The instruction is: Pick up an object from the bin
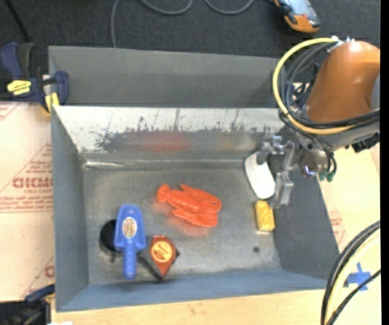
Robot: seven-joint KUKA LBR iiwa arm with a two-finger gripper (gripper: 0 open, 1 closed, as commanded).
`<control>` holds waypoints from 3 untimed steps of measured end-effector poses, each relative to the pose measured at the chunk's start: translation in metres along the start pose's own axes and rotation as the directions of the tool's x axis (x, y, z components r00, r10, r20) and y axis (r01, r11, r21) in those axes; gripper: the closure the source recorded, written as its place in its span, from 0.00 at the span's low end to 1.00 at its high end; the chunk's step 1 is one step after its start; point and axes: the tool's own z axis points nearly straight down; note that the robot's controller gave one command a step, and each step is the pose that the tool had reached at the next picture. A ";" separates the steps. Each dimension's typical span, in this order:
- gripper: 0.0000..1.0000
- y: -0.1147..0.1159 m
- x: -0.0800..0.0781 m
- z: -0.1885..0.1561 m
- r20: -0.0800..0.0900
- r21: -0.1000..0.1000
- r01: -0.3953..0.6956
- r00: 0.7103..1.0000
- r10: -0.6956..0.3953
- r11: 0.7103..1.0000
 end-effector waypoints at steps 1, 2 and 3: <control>0.00 0.000 -0.001 -0.005 0.008 0.001 0.002 1.000 -0.002 1.000; 0.00 -0.003 0.008 0.043 0.014 0.002 -0.012 1.000 0.012 1.000; 0.00 0.018 -0.017 0.090 0.011 0.002 -0.001 1.000 0.001 1.000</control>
Offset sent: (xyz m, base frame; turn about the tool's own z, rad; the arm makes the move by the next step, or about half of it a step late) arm -0.0247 -0.0052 -0.1073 0.0347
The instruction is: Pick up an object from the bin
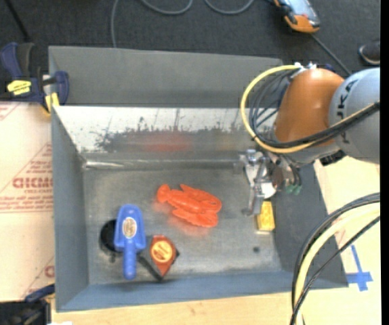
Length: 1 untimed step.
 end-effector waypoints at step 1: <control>0.00 0.015 -0.015 0.017 -0.008 -0.003 0.035 0.999 -0.035 0.999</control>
Offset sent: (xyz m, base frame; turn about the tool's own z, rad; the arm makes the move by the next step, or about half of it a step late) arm 0.0403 0.0832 -0.0454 -0.0568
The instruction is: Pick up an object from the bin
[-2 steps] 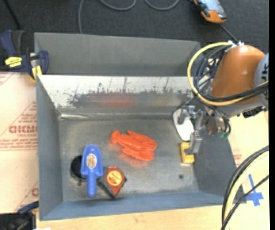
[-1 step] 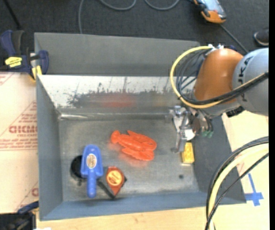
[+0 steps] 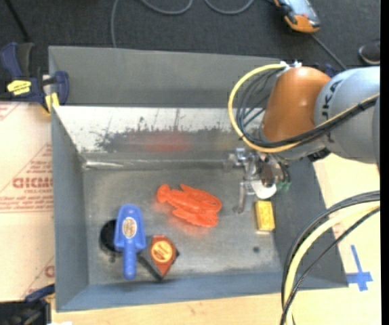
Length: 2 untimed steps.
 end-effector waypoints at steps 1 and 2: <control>0.00 0.039 -0.020 0.010 0.011 0.003 0.012 1.000 -0.012 1.000; 0.00 0.068 -0.008 0.033 0.006 -0.001 0.037 0.999 -0.037 0.999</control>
Offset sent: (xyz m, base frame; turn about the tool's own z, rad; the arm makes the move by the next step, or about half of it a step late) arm -0.0001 0.0700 -0.0390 -0.0390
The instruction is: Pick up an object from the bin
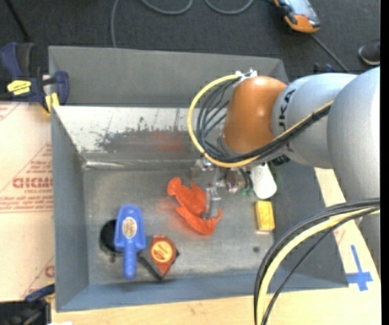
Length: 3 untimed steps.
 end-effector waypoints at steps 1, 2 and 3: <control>0.00 0.011 0.018 0.004 -0.002 0.002 0.168 0.986 -0.168 0.986; 0.00 0.020 0.000 0.000 -0.003 0.001 0.443 0.897 -0.443 0.897; 1.00 0.010 0.013 0.004 -0.002 0.000 0.660 0.752 -0.660 0.752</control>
Offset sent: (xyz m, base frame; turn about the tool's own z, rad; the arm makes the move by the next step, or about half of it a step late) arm 0.0099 0.0257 0.0021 -0.5035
